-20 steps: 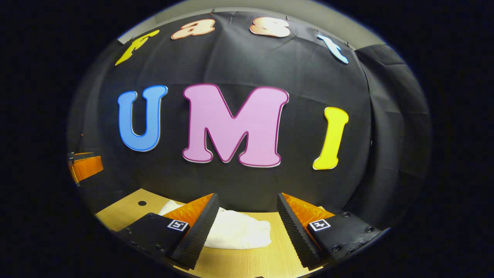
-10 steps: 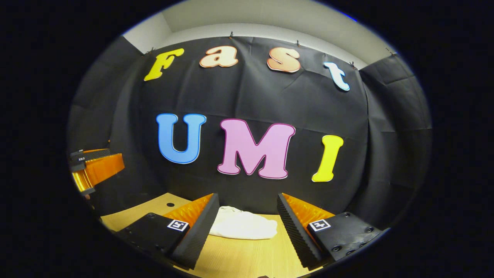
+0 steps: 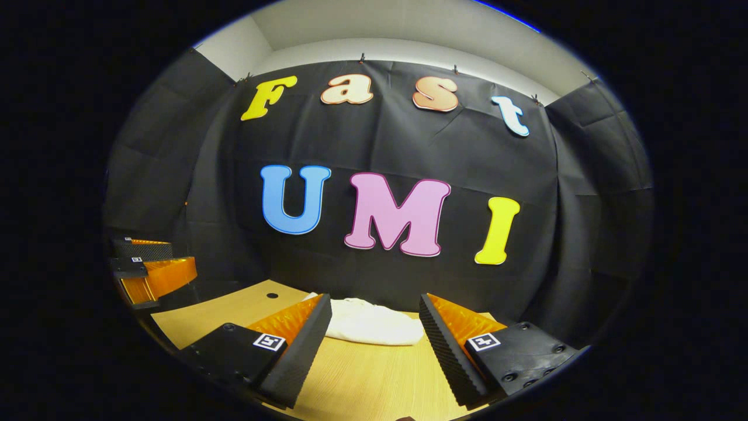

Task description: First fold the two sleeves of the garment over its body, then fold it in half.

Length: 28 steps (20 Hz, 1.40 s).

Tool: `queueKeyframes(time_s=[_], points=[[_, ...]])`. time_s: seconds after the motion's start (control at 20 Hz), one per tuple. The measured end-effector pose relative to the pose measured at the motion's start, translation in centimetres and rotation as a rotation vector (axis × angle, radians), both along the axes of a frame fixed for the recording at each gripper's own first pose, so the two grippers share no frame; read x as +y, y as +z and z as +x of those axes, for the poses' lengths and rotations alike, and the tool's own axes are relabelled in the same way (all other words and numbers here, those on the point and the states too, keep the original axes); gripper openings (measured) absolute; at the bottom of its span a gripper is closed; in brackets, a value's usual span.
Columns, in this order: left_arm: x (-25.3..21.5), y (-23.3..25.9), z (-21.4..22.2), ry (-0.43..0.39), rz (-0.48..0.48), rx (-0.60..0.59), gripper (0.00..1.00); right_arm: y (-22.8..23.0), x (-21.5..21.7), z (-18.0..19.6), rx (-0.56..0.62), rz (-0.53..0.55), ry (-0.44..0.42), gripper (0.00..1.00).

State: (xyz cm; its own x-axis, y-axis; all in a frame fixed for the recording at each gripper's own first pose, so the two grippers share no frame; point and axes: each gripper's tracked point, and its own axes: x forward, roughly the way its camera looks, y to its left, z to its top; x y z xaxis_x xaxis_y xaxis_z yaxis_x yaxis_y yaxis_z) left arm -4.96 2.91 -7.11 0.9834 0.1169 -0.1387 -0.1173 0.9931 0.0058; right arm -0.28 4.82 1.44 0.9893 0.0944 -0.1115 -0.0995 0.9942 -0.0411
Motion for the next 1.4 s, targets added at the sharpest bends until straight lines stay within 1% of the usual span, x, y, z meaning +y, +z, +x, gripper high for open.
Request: queueKeyframes(time_s=[0.2, 0.3, 0.35, 0.4, 0.65, 0.75, 0.8, 0.85, 0.95, 1.05, 1.1, 1.4], points=[[1.2, 1.0, 0.8, 0.017, 0.023, -0.030, 0.96, 1.4, 0.3, 1.1, -0.033, 0.041, 0.004, 0.96], [1.1, 1.2, 1.1, 0.015, 0.031, -0.042, 0.96, 1.4, 0.4, 1.0, -0.043, 0.036, 0.014, 0.96], [1.0, 1.1, 1.3, 0.011, 0.032, -0.042, 0.96, 1.4, 0.4, 1.1, -0.045, 0.031, 0.014, 0.94], [0.8, 1.1, 1.3, 0.006, 0.031, -0.042, 0.96, 1.5, 0.3, 1.1, -0.048, 0.029, 0.014, 0.96], [0.5, 1.4, 2.0, -0.016, 0.030, -0.053, 0.95, 1.8, 0.6, 1.8, -0.053, 0.034, 0.013, 0.96], [0.7, 1.8, 2.4, -0.020, 0.050, -0.059, 0.95, 1.9, 0.6, 1.8, -0.057, 0.031, 0.015, 0.96], [0.8, 2.2, 2.6, -0.024, 0.062, -0.063, 0.95, 2.1, 0.7, 1.8, -0.060, 0.032, 0.016, 0.93], [0.8, 2.5, 2.8, -0.028, 0.072, -0.070, 0.95, 2.0, 0.8, 2.0, -0.062, 0.034, 0.015, 0.96], [1.2, 3.2, 2.9, -0.036, 0.114, -0.087, 0.95, 1.6, 0.7, 2.2, -0.046, 0.039, 0.013, 0.96], [2.5, 3.9, 3.1, -0.008, 0.149, -0.097, 0.96, 1.3, 1.0, 2.5, -0.024, 0.040, 0.019, 0.97], [2.6, 4.1, 2.9, 0.000, 0.149, -0.099, 0.98, 1.3, 0.9, 2.8, -0.023, 0.033, 0.019, 0.96], [2.3, 4.2, 2.1, 0.021, 0.105, -0.093, 0.98, 1.7, 0.3, 3.3, -0.030, 0.040, 0.006, 0.96]])
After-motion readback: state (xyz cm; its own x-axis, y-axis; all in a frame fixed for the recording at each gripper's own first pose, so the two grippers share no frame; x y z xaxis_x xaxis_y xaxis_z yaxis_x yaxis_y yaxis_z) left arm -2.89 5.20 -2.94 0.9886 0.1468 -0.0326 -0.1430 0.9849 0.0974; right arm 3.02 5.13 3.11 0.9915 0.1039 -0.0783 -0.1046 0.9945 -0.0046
